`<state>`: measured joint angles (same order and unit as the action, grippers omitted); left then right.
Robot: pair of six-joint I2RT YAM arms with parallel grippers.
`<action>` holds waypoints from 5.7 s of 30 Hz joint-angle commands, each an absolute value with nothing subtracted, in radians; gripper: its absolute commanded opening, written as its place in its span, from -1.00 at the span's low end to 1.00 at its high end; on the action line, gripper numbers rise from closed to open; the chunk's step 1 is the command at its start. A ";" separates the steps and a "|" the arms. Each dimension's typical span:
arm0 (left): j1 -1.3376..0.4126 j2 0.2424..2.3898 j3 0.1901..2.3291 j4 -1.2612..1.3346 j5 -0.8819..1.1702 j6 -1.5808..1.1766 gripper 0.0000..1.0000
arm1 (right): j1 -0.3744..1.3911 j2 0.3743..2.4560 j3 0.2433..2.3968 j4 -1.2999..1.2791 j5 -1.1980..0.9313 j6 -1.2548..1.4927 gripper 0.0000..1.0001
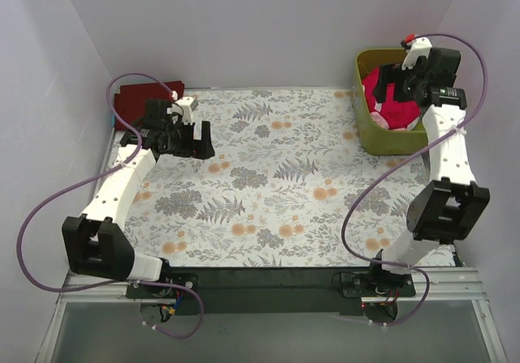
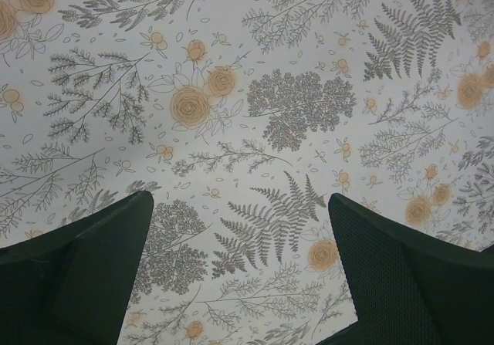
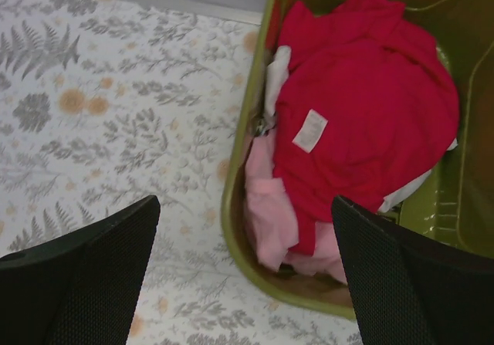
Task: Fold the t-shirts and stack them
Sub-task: Grab the tshirt from the pile, then move the tshirt to the center of the board, then flatten the tshirt out
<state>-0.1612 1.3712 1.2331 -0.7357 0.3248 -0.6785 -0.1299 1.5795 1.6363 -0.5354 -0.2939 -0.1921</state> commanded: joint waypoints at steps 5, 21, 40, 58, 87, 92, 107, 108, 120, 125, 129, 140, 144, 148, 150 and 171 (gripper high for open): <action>-0.163 1.463 1.289 -0.746 0.275 -0.664 0.96 | -0.215 1.946 1.935 -0.368 -0.287 -0.075 0.97; -0.163 1.546 1.281 -0.793 0.176 -0.646 0.96 | -0.219 2.358 2.166 -0.321 -0.212 -0.141 0.91; -0.163 1.480 1.275 -0.825 0.136 -0.604 0.97 | -0.245 2.316 2.169 -0.442 -0.239 -0.130 -0.97; -0.163 1.499 1.324 -0.831 0.198 -0.635 0.96 | -0.278 2.017 2.167 -0.365 -0.402 -0.038 -0.97; -0.163 1.539 1.434 -0.842 0.216 -0.753 0.96 | -0.002 1.588 2.269 0.219 -0.534 0.131 -0.97; -0.163 1.499 1.411 -0.844 0.187 -0.759 0.96 | 0.099 1.604 2.319 0.270 -0.465 0.115 -0.97; -0.163 1.416 1.341 -0.861 0.153 -0.736 0.96 | 0.359 1.263 1.493 0.123 -0.610 0.037 -0.17; -0.163 1.413 1.341 -0.864 0.155 -0.732 0.96 | 0.360 1.235 1.429 0.111 -0.620 0.022 0.61; -0.163 1.423 1.235 -0.807 0.600 -0.598 0.96 | 0.255 1.071 1.240 -0.357 -0.366 -0.267 0.97; -0.175 1.459 1.212 -0.786 0.621 -0.555 0.96 | 0.045 1.135 1.177 -0.465 -0.575 -0.232 0.97; -0.202 1.463 1.174 -0.753 0.563 -0.500 0.96 | 0.011 1.192 1.173 -0.515 -0.637 -0.267 0.97; -0.298 1.797 1.420 -0.669 0.309 -0.532 0.73 | 0.021 1.302 1.238 -0.877 -0.667 -0.469 0.92; -0.308 1.942 1.506 -0.649 0.269 -0.567 0.73 | 0.145 1.255 1.154 -0.910 -0.586 -0.558 0.92; -0.331 2.022 1.539 -0.620 0.232 -0.595 0.71 | 0.343 1.250 1.085 -0.818 -0.496 -0.568 0.90; -0.347 2.051 1.537 -0.603 0.197 -0.594 0.68 | 0.403 1.261 1.048 -0.773 -0.451 -0.563 0.86; -0.307 2.004 1.680 -0.825 0.236 -0.641 -1.00 | 0.540 1.467 0.949 -0.465 -0.175 -0.613 -0.36</action>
<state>-0.3542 2.1063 1.6001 -0.7238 0.1253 -0.6044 0.5499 1.4982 0.9012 -0.4942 -0.1829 -0.5808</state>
